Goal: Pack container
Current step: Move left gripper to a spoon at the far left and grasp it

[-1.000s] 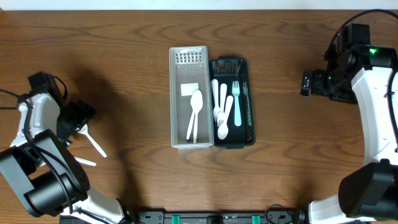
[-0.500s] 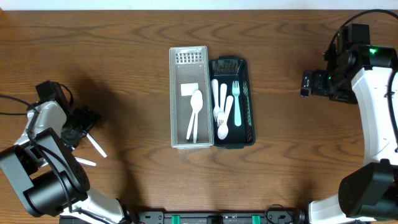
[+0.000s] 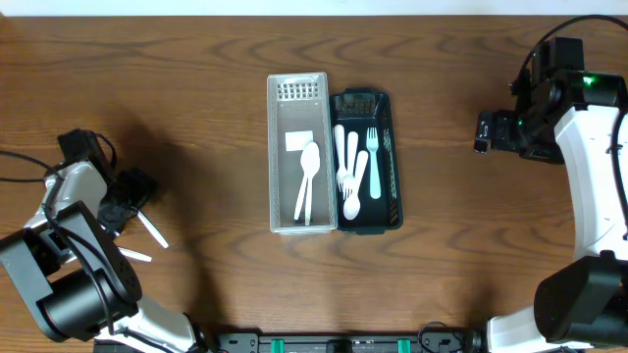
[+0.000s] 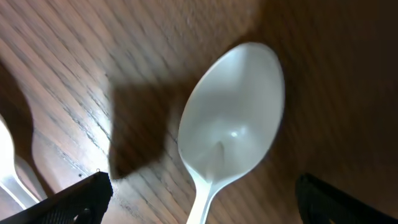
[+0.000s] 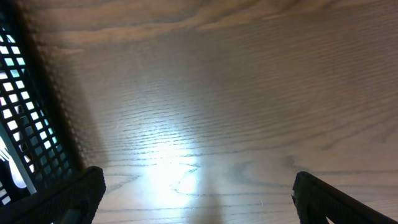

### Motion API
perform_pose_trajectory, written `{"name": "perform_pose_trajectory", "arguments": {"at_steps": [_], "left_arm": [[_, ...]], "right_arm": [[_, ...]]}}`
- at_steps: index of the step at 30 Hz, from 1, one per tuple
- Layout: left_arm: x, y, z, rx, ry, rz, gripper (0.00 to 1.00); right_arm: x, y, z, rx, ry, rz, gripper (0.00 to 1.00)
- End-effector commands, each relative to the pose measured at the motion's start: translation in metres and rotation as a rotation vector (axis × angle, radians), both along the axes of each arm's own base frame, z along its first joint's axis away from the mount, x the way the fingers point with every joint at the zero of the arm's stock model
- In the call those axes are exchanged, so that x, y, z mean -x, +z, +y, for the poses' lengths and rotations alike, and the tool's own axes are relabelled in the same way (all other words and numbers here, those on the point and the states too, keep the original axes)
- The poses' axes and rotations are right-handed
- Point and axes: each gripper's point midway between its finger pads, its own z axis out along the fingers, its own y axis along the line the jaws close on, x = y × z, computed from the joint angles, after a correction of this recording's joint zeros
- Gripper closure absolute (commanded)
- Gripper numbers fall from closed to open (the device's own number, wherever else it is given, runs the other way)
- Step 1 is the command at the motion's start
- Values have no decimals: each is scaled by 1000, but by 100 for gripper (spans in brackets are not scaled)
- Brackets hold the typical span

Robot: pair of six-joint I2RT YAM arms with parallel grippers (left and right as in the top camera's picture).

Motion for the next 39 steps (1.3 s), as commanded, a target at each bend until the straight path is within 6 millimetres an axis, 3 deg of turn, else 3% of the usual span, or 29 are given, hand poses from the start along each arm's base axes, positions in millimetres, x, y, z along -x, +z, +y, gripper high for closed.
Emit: {"name": "perform_pose_trajectory", "arguments": {"at_steps": [1, 9, 11, 16, 20, 23, 30, 34, 39], "left_arm": [[8, -10, -4, 15, -9, 25, 4], [11, -16, -6, 14, -9, 23, 5], [12, -16, -6, 15, -9, 24, 12], [13, -16, -7, 18, -9, 28, 46], [13, -16, -7, 19, -9, 30, 57], [13, -16, -7, 19, -9, 30, 72], [13, -16, -7, 19, -8, 30, 81], [13, -16, -7, 19, -8, 29, 94], [3, -8, -17, 74, -21, -20, 94]], "right_arm": [[2, -1, 0, -1, 13, 6, 1], [3, -2, 1, -2, 14, 12, 1], [3, -2, 1, -2, 14, 13, 1], [4, -2, 1, -2, 13, 14, 1], [5, -2, 1, -3, 13, 19, 1], [5, -2, 1, -3, 13, 22, 1], [5, -2, 1, -3, 13, 21, 1], [5, -2, 1, -3, 13, 21, 1], [5, -2, 1, -3, 14, 21, 1]]}}
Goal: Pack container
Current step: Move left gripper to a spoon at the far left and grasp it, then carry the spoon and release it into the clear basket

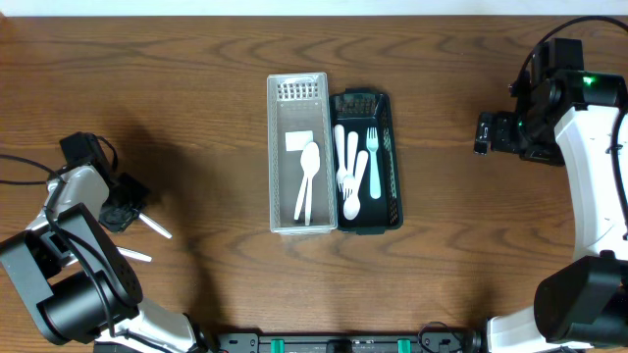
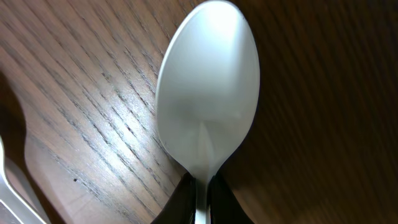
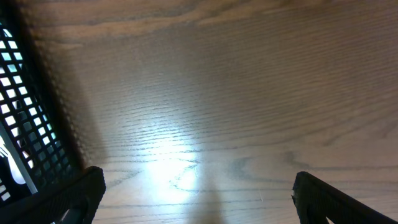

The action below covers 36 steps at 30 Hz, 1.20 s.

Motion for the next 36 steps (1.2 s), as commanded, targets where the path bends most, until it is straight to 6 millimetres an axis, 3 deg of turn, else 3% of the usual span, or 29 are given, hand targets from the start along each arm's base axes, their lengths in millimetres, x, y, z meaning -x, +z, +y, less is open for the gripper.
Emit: {"name": "perform_pose_trajectory", "arguments": {"at_steps": [1, 5, 9, 15, 20, 24, 28, 32, 36], "left_arm": [[1, -1, -18, 81, -25, -5, 94], [-13, 30, -37, 75, -117, -58, 94], [-27, 75, -73, 33, -270, -141, 94], [-38, 158, -168, -14, -600, -330, 94], [-35, 199, -252, -20, -914, -468, 94], [-27, 194, -305, -21, -1163, -484, 94], [-26, 170, -337, -6, -1269, -436, 94], [-34, 134, -351, 11, -1297, -361, 94], [-39, 100, -354, 23, -1300, -278, 94]], "right_arm": [[2, -1, 0, -1, 14, 6, 1], [2, -1, 0, -2, 13, 6, 1], [2, -1, 0, -2, 13, 7, 1], [2, -1, 0, -2, 13, 6, 1], [2, -1, 1, -2, 13, 6, 1], [2, -1, 1, -2, 13, 7, 1], [2, -1, 1, -2, 13, 8, 1], [3, -2, 1, -3, 13, 10, 1], [4, -2, 1, -4, 13, 15, 1]]}}
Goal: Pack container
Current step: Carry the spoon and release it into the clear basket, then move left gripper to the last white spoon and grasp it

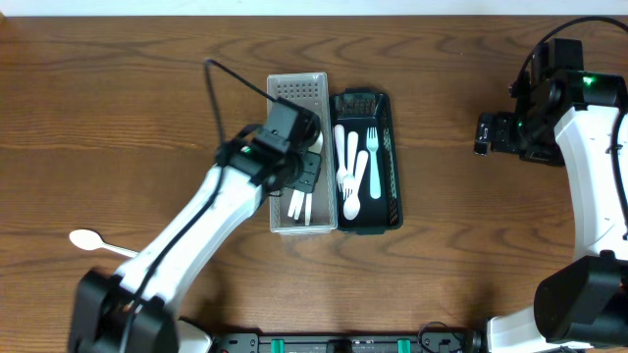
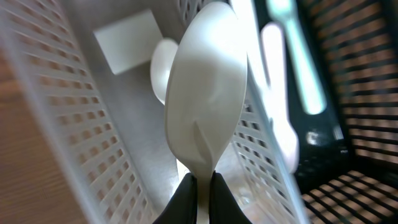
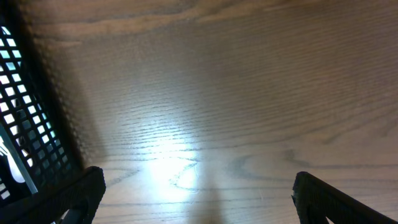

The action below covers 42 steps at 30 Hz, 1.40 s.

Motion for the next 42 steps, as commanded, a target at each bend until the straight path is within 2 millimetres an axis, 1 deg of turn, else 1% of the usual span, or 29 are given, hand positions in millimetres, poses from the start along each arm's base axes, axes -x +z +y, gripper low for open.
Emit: {"name": "perform_pose_trajectory", "arguments": {"at_steps": [1, 2, 3, 4, 6, 8, 10, 13, 14, 15, 16, 18, 19, 20, 23, 24, 25, 26, 27, 29, 31, 33, 36, 39, 42], "left_arm": [[-3, -20, -1, -35, -19, 37, 89], [-2, -24, -1, -41, -22, 45, 84], [-2, -26, -1, -45, -26, 48, 76], [-3, -26, 0, -49, -24, 46, 65], [-5, -20, 1, -51, -30, 35, 60], [-8, -7, 3, -59, -40, 17, 56], [-14, 13, 13, -92, -17, -18, 51], [-25, 54, 42, -158, 69, -92, 46], [-26, 67, 52, -163, 108, -110, 42], [-28, 79, 63, -161, 156, -126, 38], [-28, 93, 78, -151, 225, -144, 31], [-25, 112, 108, -117, 357, -167, 20], [-19, 123, 131, -89, 468, -171, 17], [-15, 129, 147, -73, 542, -171, 13], [12, 143, 211, -36, 829, -151, 2], [23, 146, 232, -38, 913, -142, 1], [33, 147, 250, -42, 978, -134, 2], [44, 146, 269, -49, 1050, -127, 2], [53, 145, 284, -55, 1109, -121, 2], [69, 136, 311, -45, 1219, -90, 2], [80, 121, 328, -9, 1302, -38, 2], [86, 100, 339, 41, 1364, 18, 2], [89, 64, 351, 106, 1420, 91, 2], [94, 25, 363, 112, 1472, 166, 2], [99, -5, 371, 117, 1515, 228, 2]], "right_arm": [[2, -1, 1, -3, 13, 8, 1], [2, -1, 1, -2, 13, 9, 1], [2, -1, 1, -3, 13, 10, 1], [2, -1, 1, -3, 13, 10, 1], [2, -1, 1, -3, 13, 10, 1], [2, -1, 1, -2, 13, 10, 1], [3, -1, 1, -2, 13, 10, 1], [3, -1, 1, -2, 13, 11, 1], [3, -1, 1, -2, 13, 11, 1], [3, -1, 1, -2, 13, 11, 1], [3, -1, 1, -2, 13, 11, 1], [3, -1, 1, -2, 13, 11, 1], [3, -1, 1, -2, 13, 11, 1], [3, -1, 1, -3, 13, 12, 1], [3, -1, 1, -3, 13, 13, 1], [3, -1, 1, -3, 13, 13, 1], [3, -1, 1, -3, 13, 13, 1], [3, -1, 1, -3, 13, 13, 1], [3, -1, 1, -3, 13, 13, 1], [3, -1, 1, -3, 13, 13, 1], [3, -1, 1, -3, 13, 13, 1], [3, -1, 1, -3, 13, 13, 1], [4, -1, 1, -3, 13, 18, 1], [5, -2, 1, -3, 13, 21, 1], [5, -2, 1, -3, 13, 21, 1]]}}
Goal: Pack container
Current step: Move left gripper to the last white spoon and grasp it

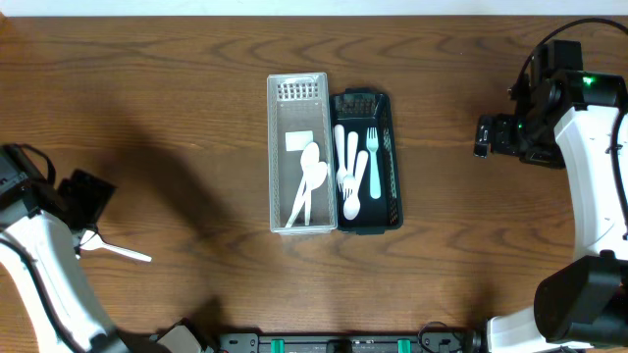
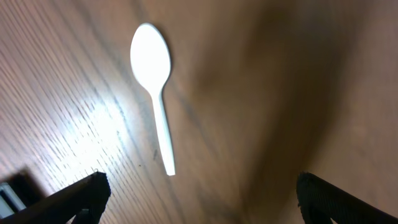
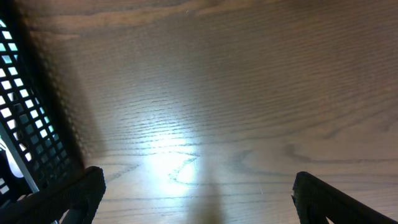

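Observation:
A white plastic spoon point(image 2: 152, 63) lies loose on the wood at the far left of the table, its handle point(image 1: 124, 252) showing in the overhead view. My left gripper point(image 1: 87, 197) hangs above it, open and empty, with the fingertips point(image 2: 84, 191) wide apart. The pale grey tray point(image 1: 273, 157) at the table's middle holds two white spoons point(image 1: 306, 183) and a white card. Beside it the black basket point(image 1: 395, 167) holds white forks and spoons point(image 1: 353, 167). My right gripper point(image 1: 483, 134) stands open over bare wood to the right of the basket.
The black basket's mesh wall point(image 3: 22, 124) shows at the left edge of the right wrist view. Bare wooden tabletop lies between the trays and both arms. A cable runs along the table's left edge.
The spoon my left gripper held over the grey tray now lies in it beside the first spoon. My left gripper is open, back at the far left over another spoon. The right arm is unchanged.
My left gripper was open over a spoon at the table's left. Then it was shut on that spoon's handle, then held it over the grey tray. Now the tray has two spoons and the gripper is open above the spoon left on the wood.

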### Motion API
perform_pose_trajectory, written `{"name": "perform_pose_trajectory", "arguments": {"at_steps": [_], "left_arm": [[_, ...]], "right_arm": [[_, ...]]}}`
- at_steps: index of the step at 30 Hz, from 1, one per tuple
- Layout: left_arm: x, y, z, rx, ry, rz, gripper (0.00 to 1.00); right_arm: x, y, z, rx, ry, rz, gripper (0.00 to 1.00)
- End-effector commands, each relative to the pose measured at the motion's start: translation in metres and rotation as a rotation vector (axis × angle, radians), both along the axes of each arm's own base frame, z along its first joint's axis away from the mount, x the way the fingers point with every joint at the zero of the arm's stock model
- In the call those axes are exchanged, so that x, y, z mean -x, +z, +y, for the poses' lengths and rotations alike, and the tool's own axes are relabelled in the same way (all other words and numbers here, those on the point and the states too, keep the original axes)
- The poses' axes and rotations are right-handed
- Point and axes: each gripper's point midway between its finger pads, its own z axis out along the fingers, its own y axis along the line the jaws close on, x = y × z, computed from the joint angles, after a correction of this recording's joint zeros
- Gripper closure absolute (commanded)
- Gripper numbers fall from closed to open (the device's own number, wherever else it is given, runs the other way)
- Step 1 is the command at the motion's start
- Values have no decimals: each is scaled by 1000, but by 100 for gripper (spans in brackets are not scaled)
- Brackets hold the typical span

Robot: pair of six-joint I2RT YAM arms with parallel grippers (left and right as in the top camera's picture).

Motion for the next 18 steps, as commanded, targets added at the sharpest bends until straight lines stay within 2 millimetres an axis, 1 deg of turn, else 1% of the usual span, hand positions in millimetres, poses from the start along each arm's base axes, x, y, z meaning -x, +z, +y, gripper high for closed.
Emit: {"name": "perform_pose_trajectory", "arguments": {"at_steps": [1, 3, 8, 14, 18], "left_arm": [[5, -28, 1, 74, 42, 31, 2], [4, -41, 8, 89, 58, 49, 2], [6, -64, 18, 125, 89, 87, 2], [5, -87, 21, 158, 95, 126, 2], [3, -99, 24, 158, 83, 129, 2]], "right_arm": [[1, -1, 0, -2, 13, 4, 1], [1, -1, 0, -2, 13, 4, 1], [1, -1, 0, -2, 13, 3, 1], [0, -1, 0, -2, 13, 1, 1], [0, -1, 0, -2, 13, 0, 1]]}}
